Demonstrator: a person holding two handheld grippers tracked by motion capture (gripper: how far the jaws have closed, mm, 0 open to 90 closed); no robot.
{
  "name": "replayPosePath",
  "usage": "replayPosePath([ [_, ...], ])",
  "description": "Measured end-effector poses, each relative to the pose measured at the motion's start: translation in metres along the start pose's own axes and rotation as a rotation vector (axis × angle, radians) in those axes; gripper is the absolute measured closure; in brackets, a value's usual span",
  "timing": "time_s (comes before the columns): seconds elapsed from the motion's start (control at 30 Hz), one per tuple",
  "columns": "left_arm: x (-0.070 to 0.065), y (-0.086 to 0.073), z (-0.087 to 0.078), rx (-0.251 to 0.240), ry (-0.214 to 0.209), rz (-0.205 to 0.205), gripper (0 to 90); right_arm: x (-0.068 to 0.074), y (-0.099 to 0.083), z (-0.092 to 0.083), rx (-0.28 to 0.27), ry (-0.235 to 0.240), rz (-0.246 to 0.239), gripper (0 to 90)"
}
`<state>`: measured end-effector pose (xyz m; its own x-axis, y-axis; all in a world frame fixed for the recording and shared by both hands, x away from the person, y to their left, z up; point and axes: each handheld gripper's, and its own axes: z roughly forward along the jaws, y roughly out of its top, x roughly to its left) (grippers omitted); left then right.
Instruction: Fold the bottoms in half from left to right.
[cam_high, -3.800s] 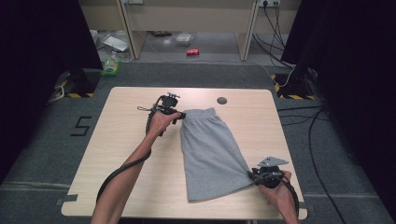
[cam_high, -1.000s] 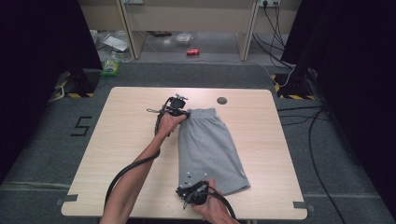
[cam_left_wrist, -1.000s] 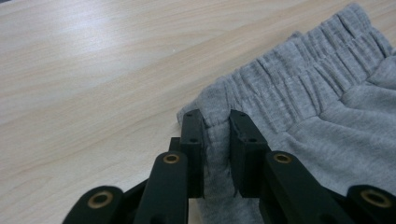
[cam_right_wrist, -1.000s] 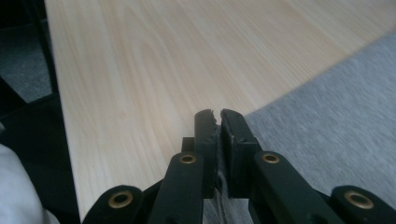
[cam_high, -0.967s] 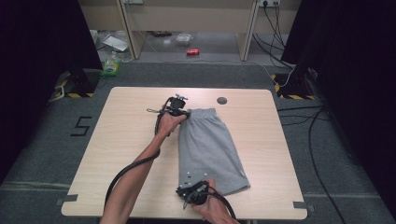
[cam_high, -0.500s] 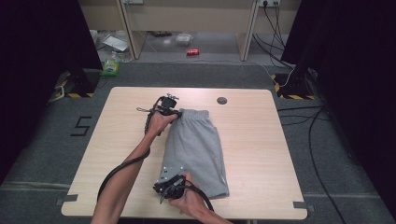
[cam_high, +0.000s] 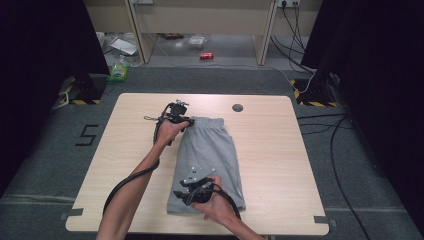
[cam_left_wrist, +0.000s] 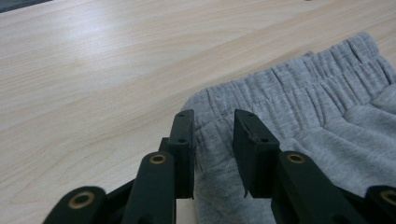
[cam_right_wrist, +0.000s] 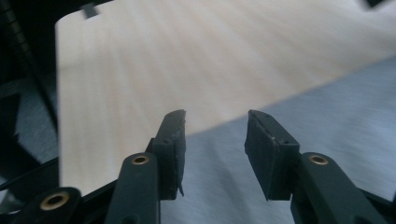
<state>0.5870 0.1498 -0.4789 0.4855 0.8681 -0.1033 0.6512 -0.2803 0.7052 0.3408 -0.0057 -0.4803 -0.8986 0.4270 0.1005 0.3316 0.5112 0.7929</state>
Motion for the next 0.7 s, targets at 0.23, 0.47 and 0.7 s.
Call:
replayPosePath([
  [0.23,0.002,-0.003,-0.002,-0.004,-0.013,-0.02,65.2,-0.055,-0.001,-0.03,-0.037,-0.134,0.078,54.0],
  [0.47,0.002,-0.003,0.0,-0.005,-0.017,-0.033,64.9,-0.093,-0.002,-0.046,-0.05,-0.231,0.124,52.7],
  [0.7,0.0,-0.004,0.001,-0.001,-0.019,-0.043,64.5,-0.125,-0.003,-0.054,-0.058,-0.282,0.179,52.3],
])
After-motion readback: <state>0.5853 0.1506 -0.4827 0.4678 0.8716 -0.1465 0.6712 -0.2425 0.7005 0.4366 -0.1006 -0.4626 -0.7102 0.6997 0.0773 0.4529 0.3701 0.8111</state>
